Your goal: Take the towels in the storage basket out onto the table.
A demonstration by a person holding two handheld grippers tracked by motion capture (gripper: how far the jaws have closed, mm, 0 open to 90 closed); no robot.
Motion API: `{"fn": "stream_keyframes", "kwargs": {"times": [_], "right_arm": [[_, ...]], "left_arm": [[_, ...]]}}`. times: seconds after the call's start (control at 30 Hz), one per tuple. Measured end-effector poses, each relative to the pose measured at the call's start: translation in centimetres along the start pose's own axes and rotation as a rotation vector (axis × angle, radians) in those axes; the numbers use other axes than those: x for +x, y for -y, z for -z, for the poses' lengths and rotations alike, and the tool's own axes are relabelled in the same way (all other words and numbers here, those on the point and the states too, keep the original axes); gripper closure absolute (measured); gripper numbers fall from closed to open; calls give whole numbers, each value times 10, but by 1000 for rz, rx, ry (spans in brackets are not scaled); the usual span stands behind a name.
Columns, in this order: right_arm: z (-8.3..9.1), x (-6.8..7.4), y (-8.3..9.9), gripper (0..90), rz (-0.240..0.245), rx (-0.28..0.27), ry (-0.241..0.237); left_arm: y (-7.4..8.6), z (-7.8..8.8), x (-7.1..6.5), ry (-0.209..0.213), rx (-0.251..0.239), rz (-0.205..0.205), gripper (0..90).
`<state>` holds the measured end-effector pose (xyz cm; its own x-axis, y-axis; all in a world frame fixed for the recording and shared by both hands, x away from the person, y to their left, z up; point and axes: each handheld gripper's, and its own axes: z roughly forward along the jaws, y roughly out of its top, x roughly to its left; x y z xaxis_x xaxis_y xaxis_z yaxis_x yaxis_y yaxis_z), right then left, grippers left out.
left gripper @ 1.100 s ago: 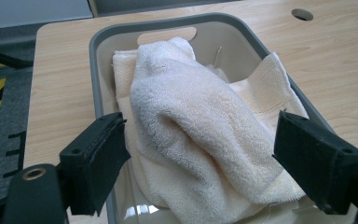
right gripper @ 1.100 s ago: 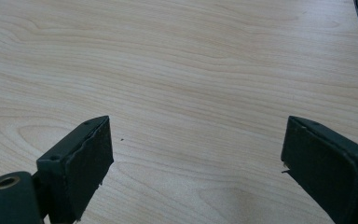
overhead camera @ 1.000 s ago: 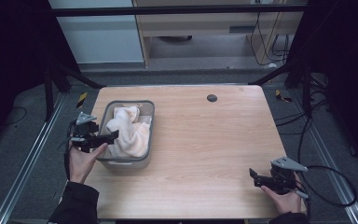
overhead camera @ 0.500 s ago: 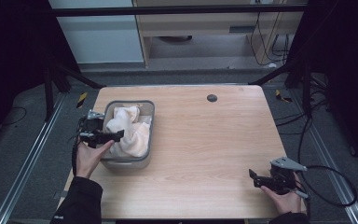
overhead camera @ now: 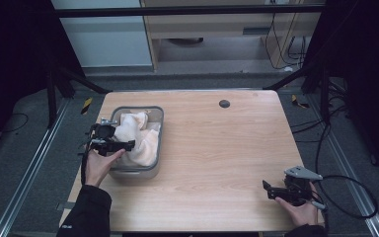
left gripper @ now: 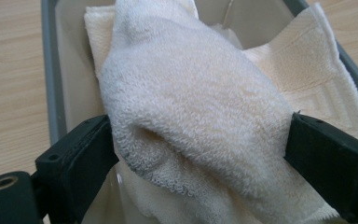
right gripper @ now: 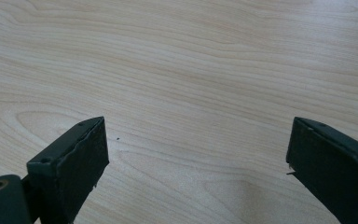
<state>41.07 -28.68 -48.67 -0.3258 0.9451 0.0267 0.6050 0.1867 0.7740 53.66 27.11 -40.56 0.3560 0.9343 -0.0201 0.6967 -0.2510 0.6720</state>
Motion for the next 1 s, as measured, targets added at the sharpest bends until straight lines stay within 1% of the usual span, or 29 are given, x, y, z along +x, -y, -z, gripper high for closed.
{"fn": "stream_keyframes", "kwargs": {"times": [0.03, 0.13, 0.2, 0.27, 0.3, 0.37, 0.5, 0.63, 0.67, 0.7, 0.73, 0.77, 0.8, 0.83, 0.87, 0.93, 1.0], "right_arm": [[0, 0, 0, 54, 6, 1, 1], [0, 0, 0, 53, 6, 3, 1], [0, 1, 0, 52, -2, 10, -4], [0, 1, 0, 52, -2, 12, -4], [0, 1, 0, 52, -1, 13, -4], [0, 0, 0, 52, -2, 13, -5], [-1, 1, 0, 52, 0, 15, -7], [-1, 0, 0, 51, 2, 14, -6], [-1, 0, 0, 51, 2, 14, -6], [-1, 0, 0, 51, 2, 15, -6], [-1, 0, 0, 51, 4, 16, -4], [-1, 0, 0, 51, 4, 16, -4], [-1, 0, 0, 51, 6, 16, -4], [-1, 0, 0, 51, 5, 18, -6], [-1, 0, 0, 51, 5, 18, -6], [-1, 0, 0, 51, 6, 19, -6], [-2, 0, 0, 51, 5, 23, -5]], "left_arm": [[1, -3, 0, 6, 7, 4, 75], [1, -5, -1, 14, 12, 9, 79], [2, -7, -1, 14, 20, 10, 87], [2, -9, -1, 20, 25, 14, 103], [3, -11, -1, 30, 32, 18, 117], [3, -12, -1, 31, 35, 18, 142], [4, -13, 0, 43, 44, 28, 230], [6, -14, 0, 41, 51, 37, 339], [6, -14, -1, 40, 54, 39, 339], [6, -15, -1, 41, 55, 41, 365], [7, -15, -1, 38, 56, 43, 435], [7, -14, -2, 37, 58, 44, 435], [7, -14, -2, 37, 61, 49, 460], [7, -14, -2, 38, 63, 51, 516], [7, -13, -2, 39, 64, 54, 516], [7, -12, -2, 39, 64, 58, 564], [7, -10, -2, 37, 61, 54, 595]]}}
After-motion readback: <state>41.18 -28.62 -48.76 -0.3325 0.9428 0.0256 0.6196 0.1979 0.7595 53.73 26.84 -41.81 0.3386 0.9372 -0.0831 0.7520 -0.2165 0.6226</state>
